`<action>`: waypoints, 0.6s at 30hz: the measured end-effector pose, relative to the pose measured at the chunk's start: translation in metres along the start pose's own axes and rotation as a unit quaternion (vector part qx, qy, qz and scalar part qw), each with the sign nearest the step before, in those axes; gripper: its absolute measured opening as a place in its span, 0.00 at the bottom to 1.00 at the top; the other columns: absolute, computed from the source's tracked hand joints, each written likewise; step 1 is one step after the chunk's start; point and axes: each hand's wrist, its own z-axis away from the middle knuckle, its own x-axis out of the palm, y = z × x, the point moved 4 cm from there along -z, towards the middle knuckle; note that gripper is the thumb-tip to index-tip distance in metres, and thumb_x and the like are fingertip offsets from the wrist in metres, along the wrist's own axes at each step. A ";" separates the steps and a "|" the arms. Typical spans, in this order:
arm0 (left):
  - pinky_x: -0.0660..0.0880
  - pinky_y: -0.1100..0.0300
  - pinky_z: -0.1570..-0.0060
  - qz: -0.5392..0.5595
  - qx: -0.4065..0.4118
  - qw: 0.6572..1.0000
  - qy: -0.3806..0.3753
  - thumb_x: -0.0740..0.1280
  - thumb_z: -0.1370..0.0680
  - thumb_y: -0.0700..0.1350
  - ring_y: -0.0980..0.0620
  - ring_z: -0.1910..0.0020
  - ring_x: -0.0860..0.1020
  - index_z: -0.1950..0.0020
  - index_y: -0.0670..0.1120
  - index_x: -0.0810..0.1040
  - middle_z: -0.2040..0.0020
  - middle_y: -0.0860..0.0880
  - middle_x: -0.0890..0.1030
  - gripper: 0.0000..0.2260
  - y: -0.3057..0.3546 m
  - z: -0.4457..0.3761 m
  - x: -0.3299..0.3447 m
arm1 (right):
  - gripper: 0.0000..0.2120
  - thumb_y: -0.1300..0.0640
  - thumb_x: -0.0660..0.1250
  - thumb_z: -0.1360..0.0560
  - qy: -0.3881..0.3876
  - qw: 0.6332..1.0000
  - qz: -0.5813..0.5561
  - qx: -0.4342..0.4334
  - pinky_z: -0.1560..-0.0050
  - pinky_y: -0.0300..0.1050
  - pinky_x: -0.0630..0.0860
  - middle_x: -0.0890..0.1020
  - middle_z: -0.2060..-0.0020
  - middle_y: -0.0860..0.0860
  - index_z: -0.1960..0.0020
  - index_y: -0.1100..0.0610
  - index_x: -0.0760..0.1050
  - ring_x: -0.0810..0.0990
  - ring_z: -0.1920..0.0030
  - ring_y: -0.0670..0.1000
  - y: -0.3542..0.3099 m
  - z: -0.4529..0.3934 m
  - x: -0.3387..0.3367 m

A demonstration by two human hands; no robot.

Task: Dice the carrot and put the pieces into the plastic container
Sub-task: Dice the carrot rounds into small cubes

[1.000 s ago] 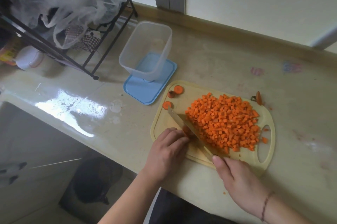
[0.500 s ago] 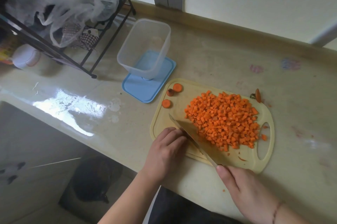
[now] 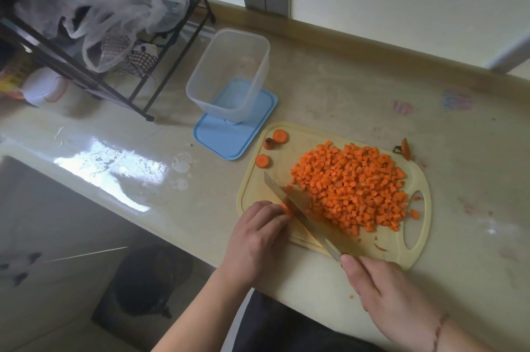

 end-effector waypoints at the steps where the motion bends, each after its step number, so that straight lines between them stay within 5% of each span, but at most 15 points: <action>1: 0.76 0.56 0.44 0.000 0.002 1.000 -0.003 0.72 0.23 0.34 0.44 0.45 0.78 0.44 0.38 0.84 0.46 0.43 0.82 0.08 0.000 0.000 0.000 | 0.42 0.20 0.40 0.35 0.006 1.000 0.004 -0.002 0.69 0.35 0.66 0.75 0.73 0.50 0.68 0.58 0.68 0.74 0.71 0.46 0.002 0.001 0.002; 5: 0.77 0.56 0.43 0.011 -0.010 1.000 -0.004 0.73 0.23 0.34 0.46 0.43 0.79 0.44 0.38 0.85 0.45 0.44 0.83 0.08 -0.001 0.001 0.004 | 0.39 0.22 0.39 0.33 0.030 0.999 0.021 -0.009 0.67 0.34 0.68 0.78 0.66 0.46 0.69 0.55 0.68 0.76 0.66 0.46 0.008 0.002 0.006; 12: 0.78 0.56 0.45 0.017 -0.031 0.999 0.010 0.72 0.22 0.37 0.47 0.44 0.80 0.46 0.40 0.85 0.45 0.46 0.83 0.06 -0.002 0.001 0.004 | 0.28 0.33 0.44 0.28 0.027 0.999 0.024 -0.027 0.67 0.45 0.68 0.73 0.74 0.53 0.68 0.54 0.68 0.74 0.69 0.49 -0.009 -0.014 0.016; 18: 0.78 0.60 0.45 0.083 -0.075 0.990 0.085 0.66 0.22 0.36 0.52 0.45 0.81 0.48 0.46 0.84 0.47 0.50 0.82 0.09 -0.001 0.003 -0.010 | 0.25 0.39 0.50 0.26 0.040 0.999 -0.025 0.017 0.70 0.35 0.67 0.71 0.78 0.50 0.69 0.56 0.67 0.72 0.73 0.45 0.002 0.000 0.003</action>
